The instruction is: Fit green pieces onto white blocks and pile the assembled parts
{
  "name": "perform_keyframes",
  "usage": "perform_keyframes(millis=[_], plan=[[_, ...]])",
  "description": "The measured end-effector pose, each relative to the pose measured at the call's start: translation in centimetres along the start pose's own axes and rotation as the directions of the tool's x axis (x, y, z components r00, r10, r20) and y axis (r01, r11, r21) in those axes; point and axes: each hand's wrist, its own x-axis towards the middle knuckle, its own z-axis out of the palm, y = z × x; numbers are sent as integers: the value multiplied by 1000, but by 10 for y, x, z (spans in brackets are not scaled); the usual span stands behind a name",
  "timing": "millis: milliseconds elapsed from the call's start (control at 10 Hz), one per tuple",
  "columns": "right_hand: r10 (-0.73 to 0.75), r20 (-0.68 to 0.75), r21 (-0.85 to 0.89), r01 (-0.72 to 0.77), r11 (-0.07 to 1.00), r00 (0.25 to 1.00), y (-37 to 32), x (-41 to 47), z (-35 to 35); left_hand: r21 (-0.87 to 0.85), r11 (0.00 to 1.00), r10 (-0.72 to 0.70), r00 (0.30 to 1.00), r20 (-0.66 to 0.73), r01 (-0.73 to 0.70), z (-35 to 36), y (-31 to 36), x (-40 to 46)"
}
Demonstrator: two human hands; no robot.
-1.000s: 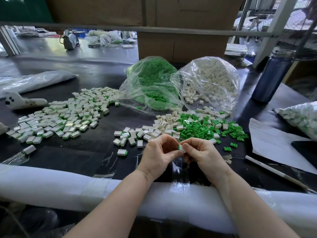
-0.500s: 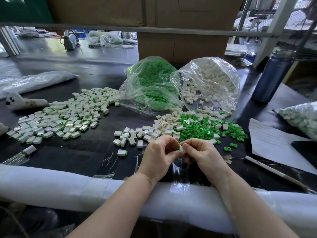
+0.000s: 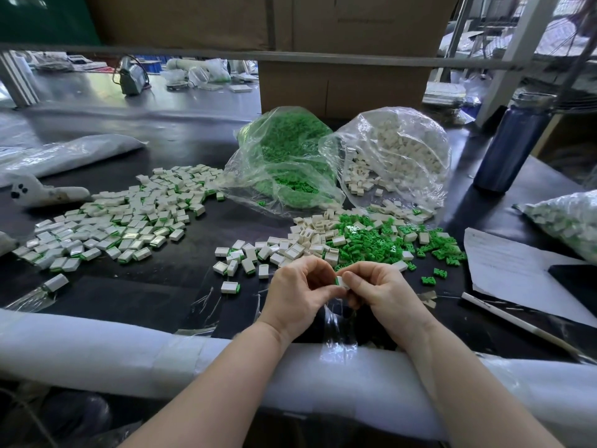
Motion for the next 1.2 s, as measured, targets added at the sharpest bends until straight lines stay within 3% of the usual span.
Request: perform_keyframes(millis=[900,1200], plan=[[7,2,-69,-7,998,1000,-2,-2,0,67,997,32,999,30,-34,2,-4,0],[30,-6,-11,-30,999,1000,-5,-2,0,81,996,27,998,64,-32,2,-4,0]])
